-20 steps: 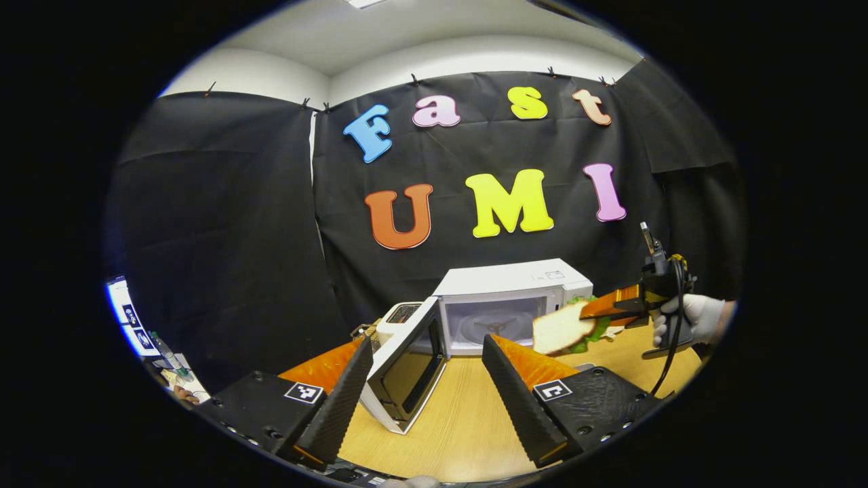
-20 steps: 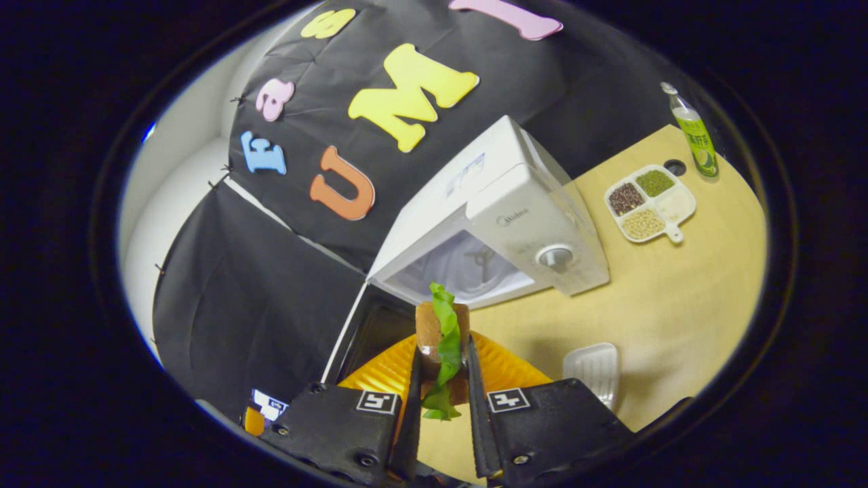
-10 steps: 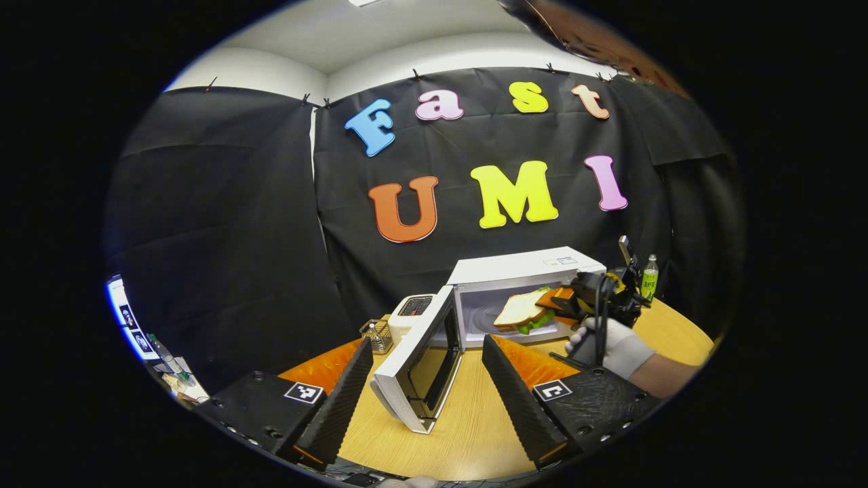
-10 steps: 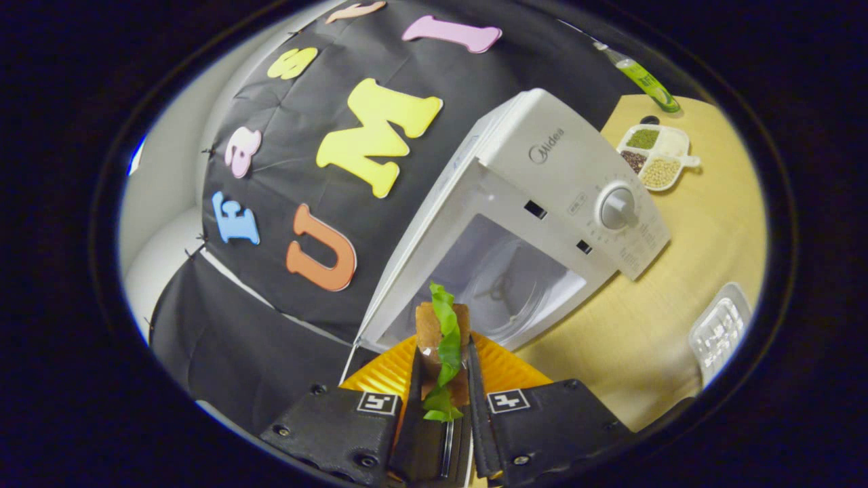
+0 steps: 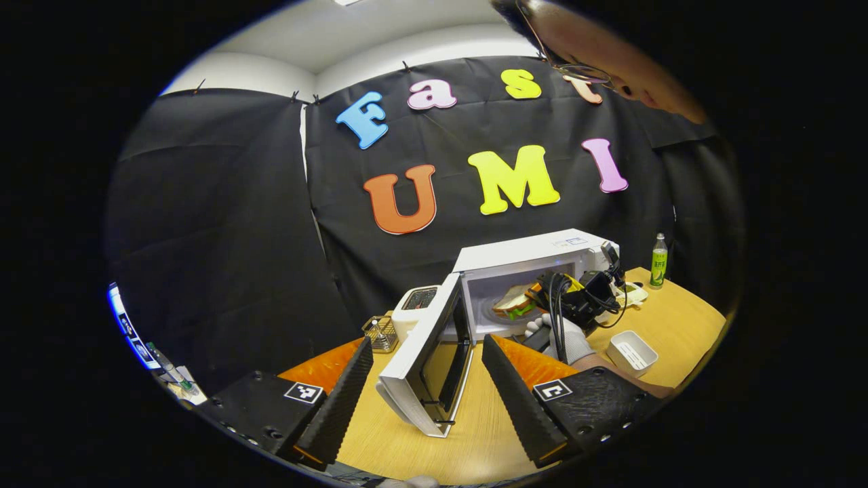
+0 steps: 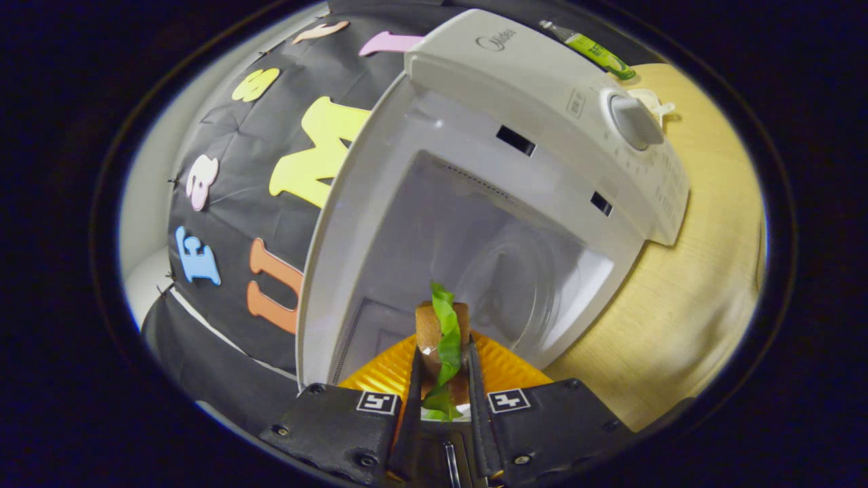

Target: Open the microwave oven with the left hand, put the food in, and close the microwave oven.

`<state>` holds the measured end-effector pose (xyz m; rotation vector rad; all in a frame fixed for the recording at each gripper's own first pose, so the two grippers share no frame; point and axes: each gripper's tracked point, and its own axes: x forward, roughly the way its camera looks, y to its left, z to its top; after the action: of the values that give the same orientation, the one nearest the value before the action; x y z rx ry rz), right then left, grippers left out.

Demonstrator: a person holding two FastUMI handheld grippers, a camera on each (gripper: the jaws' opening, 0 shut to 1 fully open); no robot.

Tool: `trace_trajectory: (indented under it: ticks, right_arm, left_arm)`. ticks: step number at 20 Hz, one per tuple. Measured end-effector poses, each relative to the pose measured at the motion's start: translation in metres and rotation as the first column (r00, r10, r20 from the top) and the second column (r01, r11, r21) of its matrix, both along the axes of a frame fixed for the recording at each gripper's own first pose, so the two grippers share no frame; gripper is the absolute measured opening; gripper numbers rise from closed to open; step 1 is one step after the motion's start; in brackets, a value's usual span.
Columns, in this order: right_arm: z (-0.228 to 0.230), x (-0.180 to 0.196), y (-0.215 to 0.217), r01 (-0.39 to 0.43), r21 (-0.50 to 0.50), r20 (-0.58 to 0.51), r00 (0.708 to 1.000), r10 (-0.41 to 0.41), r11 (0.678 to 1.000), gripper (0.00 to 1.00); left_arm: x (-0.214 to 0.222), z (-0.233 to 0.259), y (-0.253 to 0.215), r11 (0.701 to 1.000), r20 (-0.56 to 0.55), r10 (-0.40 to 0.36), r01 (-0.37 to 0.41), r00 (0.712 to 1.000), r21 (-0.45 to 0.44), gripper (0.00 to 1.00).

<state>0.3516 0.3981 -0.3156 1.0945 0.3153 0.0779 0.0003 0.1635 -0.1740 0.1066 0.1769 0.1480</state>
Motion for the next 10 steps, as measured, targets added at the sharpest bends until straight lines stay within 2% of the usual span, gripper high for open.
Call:
trace_trajectory:
  ticks: [3,4,5,7,8,9,10]
  right_arm:
    - [-0.012,0.019,-0.008,0.033,-0.058,0.003,0.999,-0.033,0.998,0.37]
    - [-0.012,0.022,-0.011,0.041,-0.061,0.003,0.999,-0.041,0.997,0.29]
    - [-0.017,0.022,-0.011,0.043,-0.094,0.004,0.999,-0.043,0.995,0.33]
    - [-0.027,0.023,-0.010,0.028,-0.196,-0.021,0.999,-0.033,0.980,0.34]
    - [-0.029,0.024,-0.011,0.023,-0.257,-0.022,0.999,-0.029,0.966,0.50]
    - [-0.030,0.024,-0.013,0.018,-0.308,-0.025,0.999,-0.027,0.951,0.51]
    - [-0.030,0.022,-0.014,0.007,-0.342,-0.029,0.999,-0.018,0.940,0.71]
  left_arm:
    - [0.004,-0.003,0.008,1.000,-0.005,0.008,-0.008,1.000,0.004,0.96]
    - [0.004,-0.002,0.011,1.000,-0.006,0.012,-0.012,1.000,0.008,0.97]
    - [0.004,-0.005,0.012,1.000,-0.011,0.012,-0.011,1.000,0.009,0.97]
    - [0.004,-0.006,0.015,1.000,-0.014,0.016,-0.016,1.000,0.005,0.96]
    - [0.004,-0.005,0.016,1.000,-0.013,0.017,-0.017,1.000,0.003,0.96]
    - [0.005,-0.006,0.017,1.000,-0.013,0.017,-0.017,1.000,0.003,0.96]
    - [0.005,-0.007,0.016,1.000,-0.014,0.017,-0.017,1.000,0.002,0.96]
